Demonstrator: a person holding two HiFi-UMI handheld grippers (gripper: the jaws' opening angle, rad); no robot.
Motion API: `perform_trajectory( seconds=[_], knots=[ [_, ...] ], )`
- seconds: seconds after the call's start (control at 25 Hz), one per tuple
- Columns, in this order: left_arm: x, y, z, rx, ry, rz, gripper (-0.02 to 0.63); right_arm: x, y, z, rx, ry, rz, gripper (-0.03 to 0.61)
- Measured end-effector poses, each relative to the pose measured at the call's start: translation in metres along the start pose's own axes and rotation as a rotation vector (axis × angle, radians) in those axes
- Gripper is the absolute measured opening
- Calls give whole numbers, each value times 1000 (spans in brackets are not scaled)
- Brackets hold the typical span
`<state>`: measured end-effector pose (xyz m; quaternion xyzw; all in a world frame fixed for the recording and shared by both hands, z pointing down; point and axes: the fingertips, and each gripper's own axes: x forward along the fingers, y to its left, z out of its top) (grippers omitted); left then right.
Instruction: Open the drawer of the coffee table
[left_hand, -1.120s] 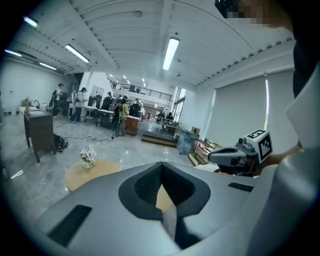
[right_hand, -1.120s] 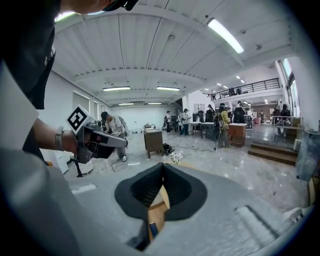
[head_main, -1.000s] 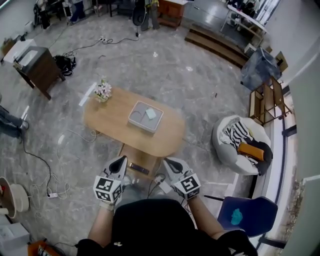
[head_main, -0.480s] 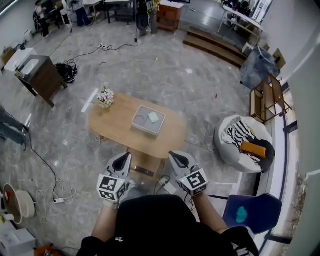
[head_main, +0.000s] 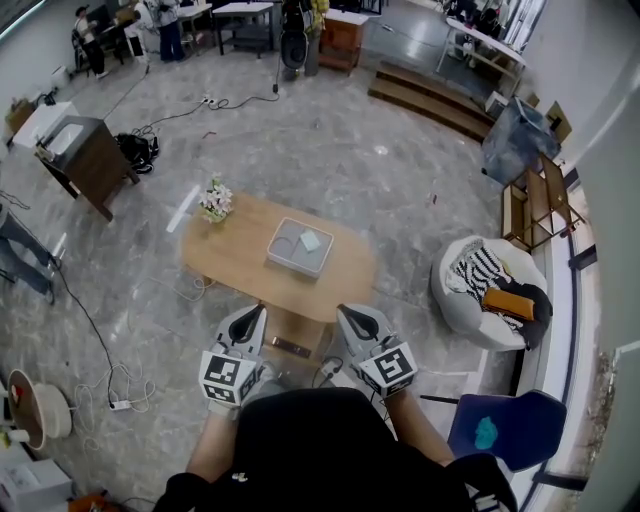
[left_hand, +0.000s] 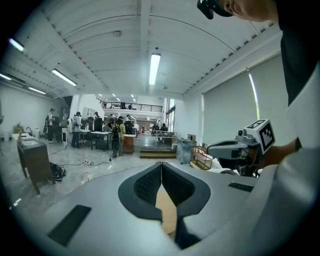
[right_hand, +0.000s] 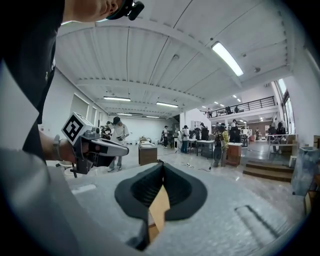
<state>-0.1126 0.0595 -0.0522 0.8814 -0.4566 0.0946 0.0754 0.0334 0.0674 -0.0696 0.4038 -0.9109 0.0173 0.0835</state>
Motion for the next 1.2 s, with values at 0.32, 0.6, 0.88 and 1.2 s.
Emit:
perform_trajectory(
  seconds=[0.32,0.6,0.88,1.2],
  knots=[
    [2,-6,4,5,-7,-12,15,-1,0,-1,28,10,6,-3],
    [3,-7,3,3,1,-12,15,-6,-14,-7,53,23,-40,-3],
    [1,-7,-5,8,18,-18,15,-9,-13,-5,47,21,-51,-3],
    [7,-10,-8,6,28,-25,15,-10,-8,-20,54,28,14,-3]
  ],
)
